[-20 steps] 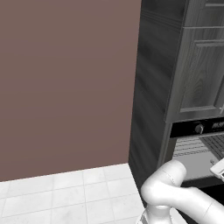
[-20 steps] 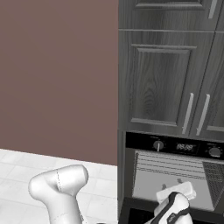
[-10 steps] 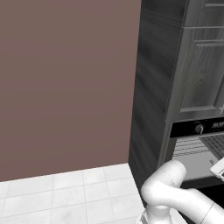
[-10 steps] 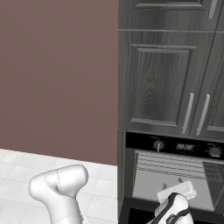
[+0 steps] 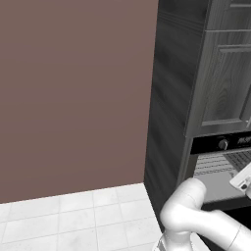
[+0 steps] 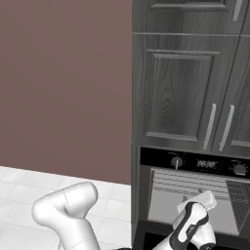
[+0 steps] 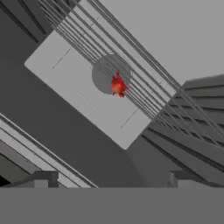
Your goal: Take the fish from the oven and place it on the plate on the counter.
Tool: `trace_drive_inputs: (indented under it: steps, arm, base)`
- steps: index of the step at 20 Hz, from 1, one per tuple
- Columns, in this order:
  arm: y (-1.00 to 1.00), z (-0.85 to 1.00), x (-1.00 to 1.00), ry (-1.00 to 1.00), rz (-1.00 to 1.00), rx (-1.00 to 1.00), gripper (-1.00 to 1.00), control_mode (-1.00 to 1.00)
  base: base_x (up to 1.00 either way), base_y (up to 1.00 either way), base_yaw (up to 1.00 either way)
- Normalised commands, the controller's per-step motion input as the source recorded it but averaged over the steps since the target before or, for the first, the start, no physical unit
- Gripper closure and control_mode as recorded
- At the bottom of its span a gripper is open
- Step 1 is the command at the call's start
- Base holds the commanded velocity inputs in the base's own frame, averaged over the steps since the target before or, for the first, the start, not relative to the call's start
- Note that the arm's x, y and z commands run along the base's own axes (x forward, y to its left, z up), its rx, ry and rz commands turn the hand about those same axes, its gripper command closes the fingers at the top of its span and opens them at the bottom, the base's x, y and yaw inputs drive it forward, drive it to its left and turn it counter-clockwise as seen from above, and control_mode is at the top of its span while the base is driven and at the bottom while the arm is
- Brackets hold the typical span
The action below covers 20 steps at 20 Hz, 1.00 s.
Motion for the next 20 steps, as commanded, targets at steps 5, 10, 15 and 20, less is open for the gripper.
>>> trace_drive_inputs:
  steps: [5,10,15,20]
  arm:
    - [-0.10,-0.17,0.39,0.00,0.00,-0.03,-1.00,-1.00]
    - [-0.04,-0.27,0.07,0.00,0.00,-0.02,-1.00,-1.00]
    - [0.00,-0.32,0.00,0.00,0.00,-0.02,-1.00,-1.00]
    - [0.00,-0.36,0.13,0.00,0.01,-0.02,-1.00,-1.00]
  base:
    - [0.00,0.00,0.00]
    - [0.00,0.00,0.00]
    - [0.00,0.00,0.00]
    - [0.00,0.00,0.00]
